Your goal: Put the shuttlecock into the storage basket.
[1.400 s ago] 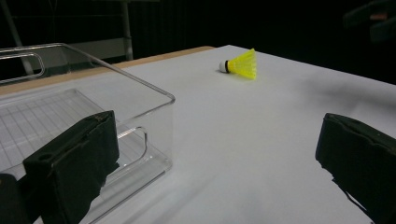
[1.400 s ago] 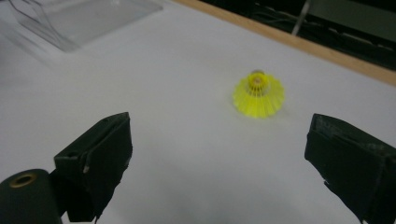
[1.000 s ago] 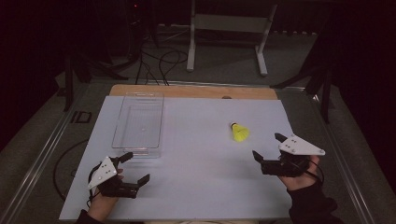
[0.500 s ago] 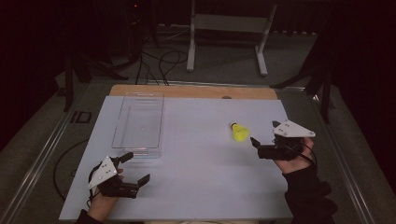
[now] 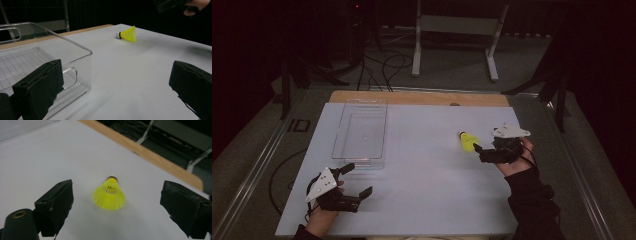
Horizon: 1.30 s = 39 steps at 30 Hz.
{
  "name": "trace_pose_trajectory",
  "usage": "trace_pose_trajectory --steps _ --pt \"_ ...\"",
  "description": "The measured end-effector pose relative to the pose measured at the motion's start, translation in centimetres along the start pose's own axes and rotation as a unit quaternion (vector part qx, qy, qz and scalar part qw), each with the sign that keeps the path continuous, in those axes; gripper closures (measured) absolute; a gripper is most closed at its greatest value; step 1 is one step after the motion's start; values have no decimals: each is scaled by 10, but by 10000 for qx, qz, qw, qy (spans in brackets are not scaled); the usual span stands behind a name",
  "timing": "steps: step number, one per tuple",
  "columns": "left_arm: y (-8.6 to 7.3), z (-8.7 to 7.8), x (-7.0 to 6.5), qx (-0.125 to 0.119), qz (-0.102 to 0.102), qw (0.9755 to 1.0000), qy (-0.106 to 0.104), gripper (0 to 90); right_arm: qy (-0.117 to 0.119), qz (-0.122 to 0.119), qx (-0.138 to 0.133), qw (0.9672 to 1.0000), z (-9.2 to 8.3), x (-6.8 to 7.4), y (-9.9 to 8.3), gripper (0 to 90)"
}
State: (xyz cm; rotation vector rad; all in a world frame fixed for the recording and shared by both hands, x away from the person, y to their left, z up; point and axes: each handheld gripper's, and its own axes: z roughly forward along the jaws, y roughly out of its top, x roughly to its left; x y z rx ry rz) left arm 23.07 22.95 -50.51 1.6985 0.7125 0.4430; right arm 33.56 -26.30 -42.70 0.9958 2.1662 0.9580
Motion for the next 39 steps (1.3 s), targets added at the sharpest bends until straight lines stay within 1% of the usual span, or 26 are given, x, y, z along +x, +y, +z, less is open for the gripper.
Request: trace_pose_trajectory --steps 3,4,5,9,10,11,12,13,14,16,17,18,19,21,23,24,25,27,30,31,32,33,34,35,37,39 --pt "0 0 0 -3 2 10000 -7 1 79 30 103 9999 10 -1 -3 135" --pt "0 0 0 -4 -2 10000 -7 1 81 36 139 9999 12 -2 -5 123" --pt "0 0 0 -7 -4 10000 -9 1 6 37 144 9999 15 -2 -6 121" --pt "0 0 0 -6 -7 10000 -18 1 236 138 367 9990 29 -6 -12 135" --pt "0 0 0 -10 -7 10000 -21 1 233 164 412 9987 32 -7 -14 141" --pt "0 0 0 -9 -4 10000 -23 1 315 171 451 9983 36 -9 -17 152" --pt "0 0 0 -9 -4 10000 -23 1 315 171 451 9983 36 -9 -17 152" --pt "0 0 0 -7 -11 10000 -25 1 362 225 539 9976 45 -11 -22 161" --pt "0 0 0 -6 -10 10000 -26 1 362 225 539 9976 45 -11 -22 161" --pt "0 0 0 -7 -15 10000 -25 1 395 281 623 9969 51 -14 -26 176" --pt "0 0 0 -5 -14 10000 -27 1 438 294 697 9962 57 -17 -29 180" --pt "0 0 0 -4 -12 10000 -30 1 478 355 760 9953 60 -18 -30 190" --pt "0 0 0 -4 -7 10000 -30 1 478 355 760 9953 60 -18 -30 190" --pt "0 0 0 -7 -8 10000 -34 1 535 441 861 9939 68 -21 -35 191" --pt "0 0 0 -6 -7 10000 -35 1 529 467 887 9936 71 -22 -36 201" --pt "0 0 0 -4 -9 10000 -38 1 587 518 941 9925 76 -24 -38 205" --pt "0 0 0 -2 -4 10000 -34 1 587 518 941 9925 76 -24 -38 205" --pt "0 1 0 2 -4 10000 -40 1 616 560 1029 9912 83 -27 -40 235" --pt "0 1 0 2 -3 10000 -41 1 648 619 1075 9902 87 -29 -42 245" --pt "0 1 0 8 -3 10000 -40 1 662 664 1107 9894 91 -31 -43 277" --pt "0 1 0 12 0 10000 -43 1 662 664 1107 9894 91 -31 -43 277" --pt "0 1 0 12 -1 10000 -45 1 680 687 1108 9891 94 -34 -43 326" --pt "0 1 0 17 0 10000 -46 1 680 687 1108 9891 94 -34 -43 326" --pt "0 1 0 16 4 10000 -46 1 671 743 1095 9889 97 -35 -44 360" --pt "0 1 0 18 2 10000 -56 1 706 756 1097 9886 98 -37 -44 365" --pt "0 1 0 19 4 10000 -56 1 701 793 1105 9882 100 -37 -44 405"
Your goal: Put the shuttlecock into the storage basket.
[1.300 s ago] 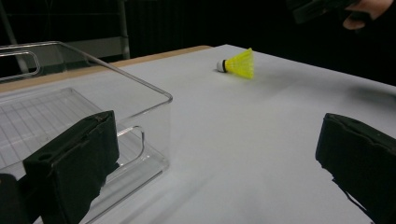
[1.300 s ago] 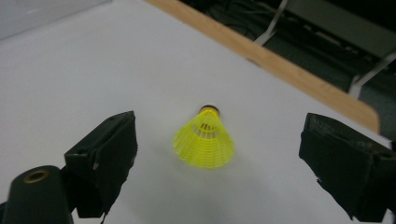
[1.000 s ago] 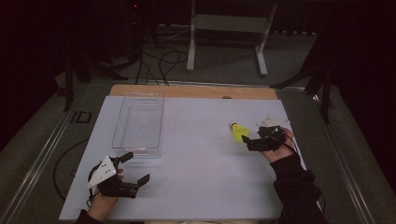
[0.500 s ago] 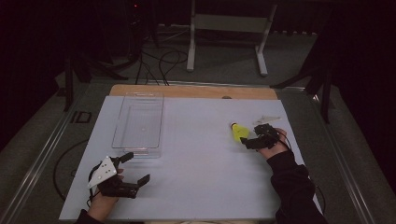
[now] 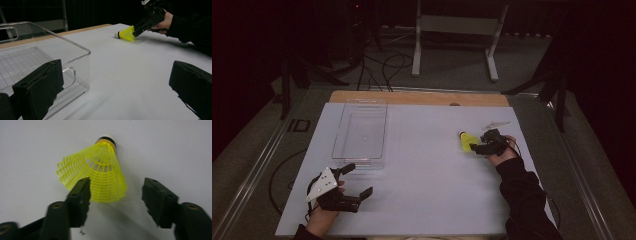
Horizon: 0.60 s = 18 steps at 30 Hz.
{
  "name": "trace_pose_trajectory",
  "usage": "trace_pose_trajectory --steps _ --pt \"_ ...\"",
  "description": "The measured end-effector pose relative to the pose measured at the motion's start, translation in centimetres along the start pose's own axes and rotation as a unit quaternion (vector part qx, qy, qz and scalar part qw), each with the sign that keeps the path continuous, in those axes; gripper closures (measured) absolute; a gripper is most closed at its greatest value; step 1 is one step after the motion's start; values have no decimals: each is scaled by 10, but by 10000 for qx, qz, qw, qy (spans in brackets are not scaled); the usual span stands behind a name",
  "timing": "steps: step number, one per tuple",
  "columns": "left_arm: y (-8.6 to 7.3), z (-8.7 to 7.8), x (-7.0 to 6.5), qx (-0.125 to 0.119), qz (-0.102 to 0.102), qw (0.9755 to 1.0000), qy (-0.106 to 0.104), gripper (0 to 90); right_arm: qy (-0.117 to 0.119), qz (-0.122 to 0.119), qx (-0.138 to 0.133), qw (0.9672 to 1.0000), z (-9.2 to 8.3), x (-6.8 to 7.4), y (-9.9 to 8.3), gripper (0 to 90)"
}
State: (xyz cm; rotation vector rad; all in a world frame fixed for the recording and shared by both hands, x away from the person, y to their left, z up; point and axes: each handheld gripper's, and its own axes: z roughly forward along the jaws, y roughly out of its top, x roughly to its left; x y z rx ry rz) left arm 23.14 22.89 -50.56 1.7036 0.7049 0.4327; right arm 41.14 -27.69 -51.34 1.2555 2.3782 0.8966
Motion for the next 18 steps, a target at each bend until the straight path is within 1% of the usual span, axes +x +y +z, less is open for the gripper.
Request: trace_pose_trajectory --steps 1,3,4,5,9,12,14,16,18 --pt "0 0 0 0 -4 10000 -3 1 11 0 2 10000 1 0 0 412" --pt "0 0 0 7 -2 10000 -7 1 34 24 30 10000 4 -1 1 470" --pt "0 1 0 11 -6 10000 -10 1 75 36 38 10000 6 -2 2 521" --pt "0 1 0 15 -1 10000 -9 1 122 47 38 9999 7 -3 2 537" --pt "0 1 0 16 -2 10000 -6 1 147 90 79 9998 11 -4 4 552" --pt "0 1 0 15 -1 10000 -9 1 132 122 158 9997 15 -4 5 604" --pt "0 1 0 18 3 10000 -4 1 134 170 203 9996 18 -5 6 659" --pt "0 1 0 20 7 10000 -2 1 125 182 202 9996 18 -6 7 685" --pt "0 1 0 22 4 10000 -4 1 167 192 230 9994 19 -7 8 721"
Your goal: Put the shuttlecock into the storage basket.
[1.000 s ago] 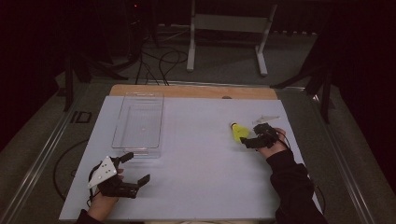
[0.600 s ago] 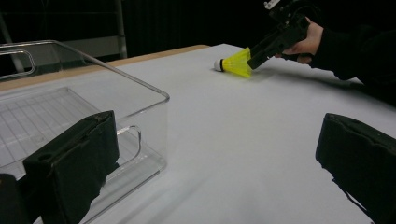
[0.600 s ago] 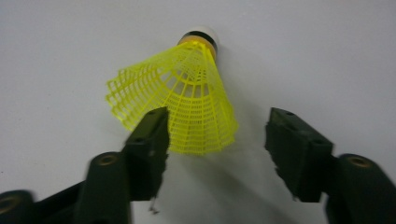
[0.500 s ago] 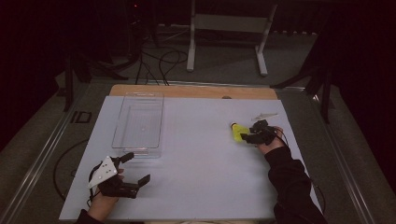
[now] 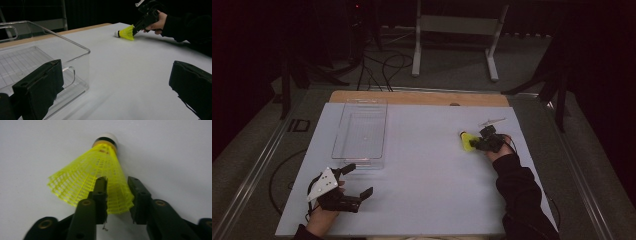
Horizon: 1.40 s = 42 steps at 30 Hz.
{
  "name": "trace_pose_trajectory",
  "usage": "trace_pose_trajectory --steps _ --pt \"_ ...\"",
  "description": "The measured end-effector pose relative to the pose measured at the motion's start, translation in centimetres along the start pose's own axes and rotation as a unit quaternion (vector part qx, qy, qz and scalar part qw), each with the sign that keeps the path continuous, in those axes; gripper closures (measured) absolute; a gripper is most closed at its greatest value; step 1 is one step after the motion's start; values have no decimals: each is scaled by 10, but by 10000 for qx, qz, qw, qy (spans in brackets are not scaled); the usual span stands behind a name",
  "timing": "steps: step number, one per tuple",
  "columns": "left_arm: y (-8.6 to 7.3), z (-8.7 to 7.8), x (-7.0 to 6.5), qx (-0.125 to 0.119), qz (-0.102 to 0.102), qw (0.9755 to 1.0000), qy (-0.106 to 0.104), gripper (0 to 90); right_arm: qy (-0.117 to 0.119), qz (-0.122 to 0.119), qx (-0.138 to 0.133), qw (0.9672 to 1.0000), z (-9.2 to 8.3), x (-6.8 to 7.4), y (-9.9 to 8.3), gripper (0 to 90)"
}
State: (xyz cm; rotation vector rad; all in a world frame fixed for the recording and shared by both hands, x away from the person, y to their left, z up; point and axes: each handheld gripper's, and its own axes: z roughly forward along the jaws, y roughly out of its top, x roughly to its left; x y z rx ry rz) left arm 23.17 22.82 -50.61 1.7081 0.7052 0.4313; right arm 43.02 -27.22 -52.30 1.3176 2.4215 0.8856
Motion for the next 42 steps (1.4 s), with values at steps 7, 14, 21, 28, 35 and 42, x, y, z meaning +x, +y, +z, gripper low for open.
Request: trace_pose_trajectory --steps 7,14,21,28,35,42 --pt "0 0 0 3 3 10000 4 1 92 50 54 9999 0 -1 2 854" --pt "0 0 0 3 1 10000 7 1 201 134 66 9997 -3 -3 4 891" --pt "0 0 0 31 26 10000 19 1 402 193 145 9989 -10 -7 6 899" --pt "0 1 0 49 21 10000 27 1 658 19 323 9973 -17 -9 6 900" --pt "1 1 -1 70 19 10000 33 1 764 -227 476 9957 -25 -5 4 900" --pt "2 2 -2 101 6 9999 19 1 971 -400 880 9906 -29 3 5 900"
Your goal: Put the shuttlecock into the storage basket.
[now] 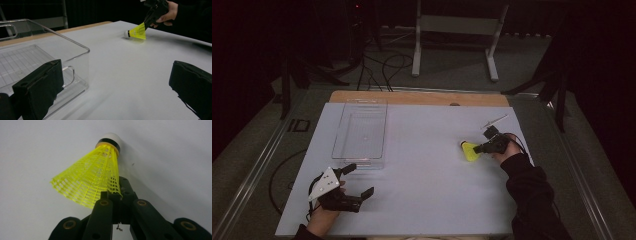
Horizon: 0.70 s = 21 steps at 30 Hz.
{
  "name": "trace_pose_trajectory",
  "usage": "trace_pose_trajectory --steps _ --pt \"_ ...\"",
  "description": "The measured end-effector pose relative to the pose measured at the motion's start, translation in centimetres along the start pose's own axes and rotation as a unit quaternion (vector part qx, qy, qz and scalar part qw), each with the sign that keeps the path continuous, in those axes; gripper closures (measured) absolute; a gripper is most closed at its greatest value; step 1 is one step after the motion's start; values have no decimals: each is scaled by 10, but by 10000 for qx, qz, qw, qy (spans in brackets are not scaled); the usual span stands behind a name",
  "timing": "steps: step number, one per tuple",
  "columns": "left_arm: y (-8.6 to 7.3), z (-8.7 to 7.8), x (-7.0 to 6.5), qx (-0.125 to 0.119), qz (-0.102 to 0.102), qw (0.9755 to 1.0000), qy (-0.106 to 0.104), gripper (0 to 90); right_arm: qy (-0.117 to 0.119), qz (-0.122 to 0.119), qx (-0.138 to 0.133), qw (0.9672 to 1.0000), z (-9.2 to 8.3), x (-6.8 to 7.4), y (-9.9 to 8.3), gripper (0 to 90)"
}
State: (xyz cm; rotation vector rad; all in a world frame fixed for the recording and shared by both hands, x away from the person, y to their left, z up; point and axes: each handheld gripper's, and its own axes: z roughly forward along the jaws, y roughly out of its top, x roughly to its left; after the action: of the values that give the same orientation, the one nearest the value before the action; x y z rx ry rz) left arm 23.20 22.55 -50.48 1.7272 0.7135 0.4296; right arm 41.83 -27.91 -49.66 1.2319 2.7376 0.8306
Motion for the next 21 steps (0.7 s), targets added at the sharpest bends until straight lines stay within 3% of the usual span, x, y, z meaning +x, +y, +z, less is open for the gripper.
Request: trace_pose_trajectory --steps 9,10,17,21 --pt "7 3 -5 154 100 9998 -33 1 163 -109 157 9997 -6 8 3 900" --pt "11 4 -8 256 210 9994 -33 1 261 -238 240 9991 -9 12 5 900" --pt "31 8 -12 559 485 9971 -178 1 633 -562 527 9950 -11 26 9 900" --pt "40 11 -14 691 591 9955 -277 1 682 -659 598 9937 -10 30 10 900"
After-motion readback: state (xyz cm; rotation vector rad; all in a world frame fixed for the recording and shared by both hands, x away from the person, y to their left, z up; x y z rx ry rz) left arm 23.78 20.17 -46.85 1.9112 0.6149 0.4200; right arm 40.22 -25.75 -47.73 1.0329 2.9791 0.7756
